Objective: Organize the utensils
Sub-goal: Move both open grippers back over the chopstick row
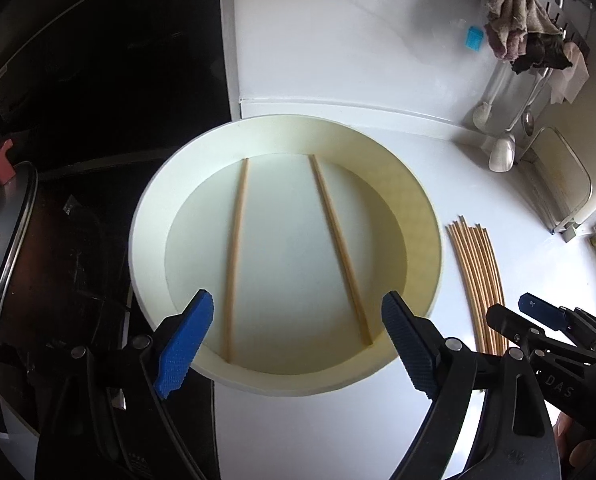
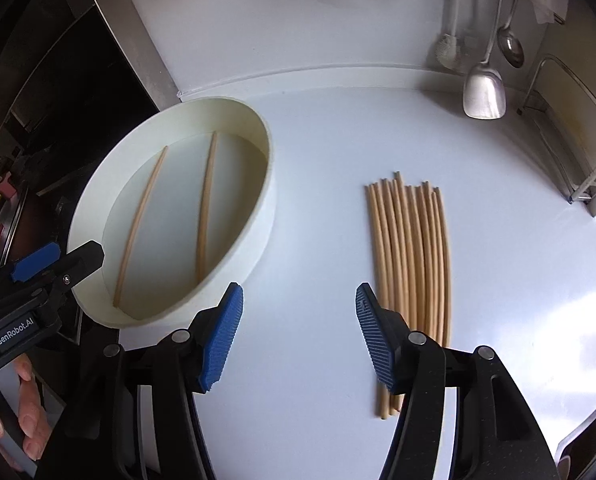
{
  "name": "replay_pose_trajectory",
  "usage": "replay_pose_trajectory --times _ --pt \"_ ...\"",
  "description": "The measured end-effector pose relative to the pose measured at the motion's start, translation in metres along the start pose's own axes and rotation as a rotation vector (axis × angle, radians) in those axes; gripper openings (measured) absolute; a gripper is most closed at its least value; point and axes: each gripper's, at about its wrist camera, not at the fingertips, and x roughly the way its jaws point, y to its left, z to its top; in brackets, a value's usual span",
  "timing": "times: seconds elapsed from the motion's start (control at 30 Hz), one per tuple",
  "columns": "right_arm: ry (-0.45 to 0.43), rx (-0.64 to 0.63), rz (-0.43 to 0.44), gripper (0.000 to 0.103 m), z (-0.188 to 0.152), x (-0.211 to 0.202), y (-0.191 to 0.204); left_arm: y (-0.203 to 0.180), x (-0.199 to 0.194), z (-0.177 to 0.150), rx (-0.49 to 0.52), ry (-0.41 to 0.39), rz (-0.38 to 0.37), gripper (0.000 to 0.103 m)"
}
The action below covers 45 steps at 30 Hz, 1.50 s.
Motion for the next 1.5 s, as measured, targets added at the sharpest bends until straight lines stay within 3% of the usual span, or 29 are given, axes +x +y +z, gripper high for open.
replay_pose_trajectory --times 0.43,0.77,0.97,1.3,1.5 --pt "-0.038 0.087 -0.034 0.062 -0.032 -0.032 -0.097 -0.084 -0.010 -0.020 0.055 -0.008 -0.037 0.088" --pt "-0.062 0.088 -0.053 0.063 -0.045 -0.021 -0.153 -0.131 -0.008 -0.045 0.065 -0.008 -0.027 0.092" --pt "-0.082 0.050 -0.060 0.065 -0.052 -0.005 -0.166 -0.148 0.004 -0.054 0.054 -0.027 -0.013 0.096" --pt "-0.099 0.027 -0.035 0.065 -0.056 0.034 -0.165 -0.163 0.023 -0.061 0.014 -0.125 0.002 0.097" --pt "-0.118 0.012 -0.065 0.065 -0.057 0.051 -0.160 -0.168 0.039 -0.067 0.008 -0.114 -0.002 0.097"
